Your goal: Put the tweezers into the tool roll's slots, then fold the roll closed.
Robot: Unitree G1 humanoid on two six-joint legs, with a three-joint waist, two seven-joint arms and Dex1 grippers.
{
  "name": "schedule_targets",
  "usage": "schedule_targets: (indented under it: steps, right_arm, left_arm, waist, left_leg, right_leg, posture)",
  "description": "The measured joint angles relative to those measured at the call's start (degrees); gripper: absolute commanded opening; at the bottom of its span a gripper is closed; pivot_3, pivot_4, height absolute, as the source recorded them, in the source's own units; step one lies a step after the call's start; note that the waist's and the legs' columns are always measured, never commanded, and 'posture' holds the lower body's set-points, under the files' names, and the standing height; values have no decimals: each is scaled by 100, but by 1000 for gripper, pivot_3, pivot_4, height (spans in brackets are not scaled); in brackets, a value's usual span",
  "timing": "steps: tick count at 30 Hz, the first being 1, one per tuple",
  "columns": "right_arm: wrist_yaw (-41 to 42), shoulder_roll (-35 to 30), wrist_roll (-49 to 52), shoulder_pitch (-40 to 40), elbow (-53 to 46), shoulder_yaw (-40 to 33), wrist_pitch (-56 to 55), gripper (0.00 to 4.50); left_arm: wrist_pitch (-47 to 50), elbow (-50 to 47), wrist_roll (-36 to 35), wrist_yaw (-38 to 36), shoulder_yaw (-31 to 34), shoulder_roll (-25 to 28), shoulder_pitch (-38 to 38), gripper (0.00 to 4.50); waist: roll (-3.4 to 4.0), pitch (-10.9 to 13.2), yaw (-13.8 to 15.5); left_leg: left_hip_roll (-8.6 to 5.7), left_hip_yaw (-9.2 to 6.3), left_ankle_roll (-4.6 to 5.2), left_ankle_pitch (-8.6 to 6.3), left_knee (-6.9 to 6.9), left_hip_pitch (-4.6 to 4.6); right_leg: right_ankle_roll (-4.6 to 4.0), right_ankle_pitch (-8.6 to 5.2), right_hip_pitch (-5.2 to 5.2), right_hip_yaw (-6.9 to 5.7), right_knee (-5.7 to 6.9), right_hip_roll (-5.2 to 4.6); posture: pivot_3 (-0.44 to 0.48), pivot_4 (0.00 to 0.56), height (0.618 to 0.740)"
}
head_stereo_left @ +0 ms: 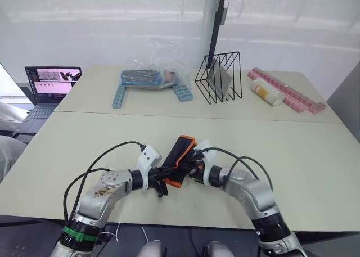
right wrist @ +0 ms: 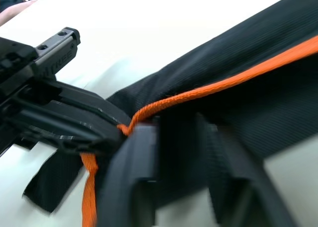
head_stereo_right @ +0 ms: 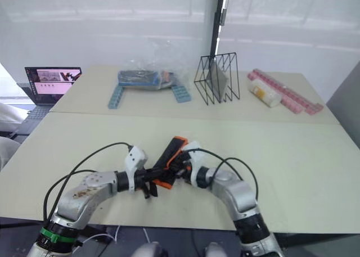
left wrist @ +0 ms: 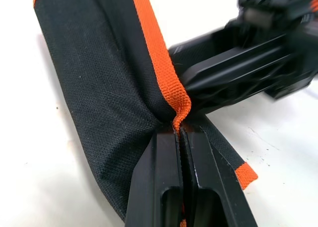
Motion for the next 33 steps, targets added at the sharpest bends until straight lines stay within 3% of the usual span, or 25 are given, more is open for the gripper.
schedule_targets:
  steps: [16, 24, 27, 31, 33]
  right_arm:
    - [310, -270, 794, 56, -326, -706, 153, 2455]
    - [243, -5, 227, -507, 235, -183, -480, 2455]
    - [127, -40, -220, -583, 722, 99, -629, 1674]
    - [112, -180, -511, -580, 980, 168, -915, 284]
    - [125, -221, -579, -580, 1065, 167, -982, 36]
  left_arm:
    - [75, 28, 237, 20, -190, -140, -213, 0]
    - [133, 41, 343, 18, -278, -147, -297, 0]
    - [133, 38, 359, 18, -301, -160, -308, 0]
    - [132, 35, 425, 21, -324, -155, -318, 0]
    - [126, 30, 448, 28, -326, -146, -317, 0]
  waist:
    - [5, 1, 35]
    - [5, 1, 33]
    - [5, 1, 42]
    - [7, -1, 36]
    - [7, -1, 29]
  left_leg:
    - [-6, -3, 7, 2, 0, -4]
    - [-7, -3, 8, 3, 0, -3]
    - [-9, -3, 8, 3, 0, -4]
    - [-12, -4, 9, 3, 0, 0]
    - [-10, -4, 9, 3, 0, 4]
  right_leg:
    - [7, -1, 3, -1, -6, -4]
    - [7, -1, 4, -3, -4, -5]
    - [7, -1, 5, -5, -5, -9]
    - [8, -1, 10, -5, -6, -12]
    - [8, -1, 13, -3, -6, -11]
  posture:
    - [0, 150, 722]
    - [0, 150, 722]
    - [0, 150, 722]
    - [0, 150, 722]
    - [0, 150, 722]
